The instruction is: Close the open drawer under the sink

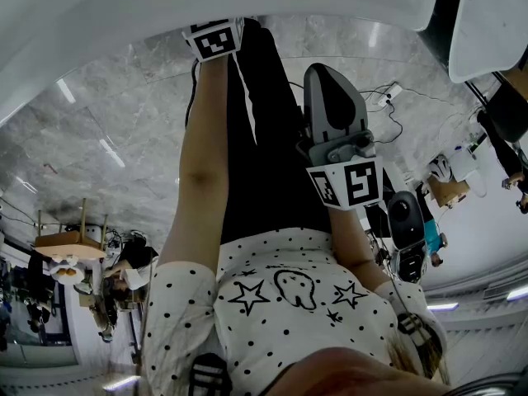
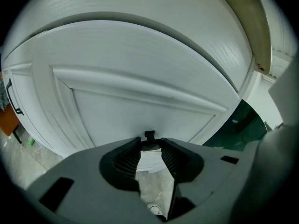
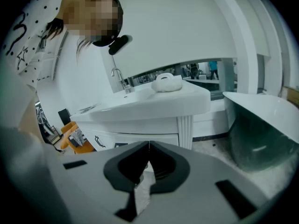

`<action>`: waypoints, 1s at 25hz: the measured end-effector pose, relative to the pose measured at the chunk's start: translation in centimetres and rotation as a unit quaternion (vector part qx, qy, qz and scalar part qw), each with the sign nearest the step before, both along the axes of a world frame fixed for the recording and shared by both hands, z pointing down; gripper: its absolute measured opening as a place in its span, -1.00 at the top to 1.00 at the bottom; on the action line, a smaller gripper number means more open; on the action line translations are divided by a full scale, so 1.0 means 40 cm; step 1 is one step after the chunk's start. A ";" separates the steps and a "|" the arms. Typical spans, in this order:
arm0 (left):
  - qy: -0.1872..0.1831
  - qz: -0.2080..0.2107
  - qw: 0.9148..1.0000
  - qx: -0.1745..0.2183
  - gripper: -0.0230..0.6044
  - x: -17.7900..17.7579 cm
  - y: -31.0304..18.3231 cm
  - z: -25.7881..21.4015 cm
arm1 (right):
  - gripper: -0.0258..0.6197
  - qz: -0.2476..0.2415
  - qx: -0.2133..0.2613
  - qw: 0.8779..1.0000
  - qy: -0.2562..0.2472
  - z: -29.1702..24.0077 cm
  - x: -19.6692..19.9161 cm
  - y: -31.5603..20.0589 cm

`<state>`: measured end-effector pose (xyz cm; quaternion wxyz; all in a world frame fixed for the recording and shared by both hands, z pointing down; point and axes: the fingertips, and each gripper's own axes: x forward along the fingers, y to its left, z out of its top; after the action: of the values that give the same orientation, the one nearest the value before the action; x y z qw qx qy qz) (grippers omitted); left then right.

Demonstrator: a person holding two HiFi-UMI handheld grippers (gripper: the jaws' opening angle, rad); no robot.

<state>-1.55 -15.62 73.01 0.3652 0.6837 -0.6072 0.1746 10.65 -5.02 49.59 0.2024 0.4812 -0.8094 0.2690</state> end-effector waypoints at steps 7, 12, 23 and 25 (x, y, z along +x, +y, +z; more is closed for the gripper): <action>0.003 -0.001 1.000 0.005 0.48 -0.002 0.001 0.001 | 0.87 -0.001 -0.001 1.000 0.001 0.002 -0.005 0.011; 0.004 -0.001 1.000 0.003 0.48 -0.006 -0.002 0.002 | 0.87 -0.002 0.000 1.000 0.000 0.003 -0.008 0.014; 0.004 -0.009 1.000 0.002 0.48 -0.001 -0.001 0.003 | 0.87 0.000 0.000 1.000 0.000 0.001 0.000 0.032; 0.003 -0.012 1.000 0.000 0.48 0.002 -0.005 0.004 | 0.87 0.001 -0.001 1.000 0.000 0.002 0.006 0.033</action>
<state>-1.48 -15.83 73.15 0.3688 0.6767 -0.6146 0.1682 10.90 -3.71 49.67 0.2026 0.4820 -0.8084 0.2703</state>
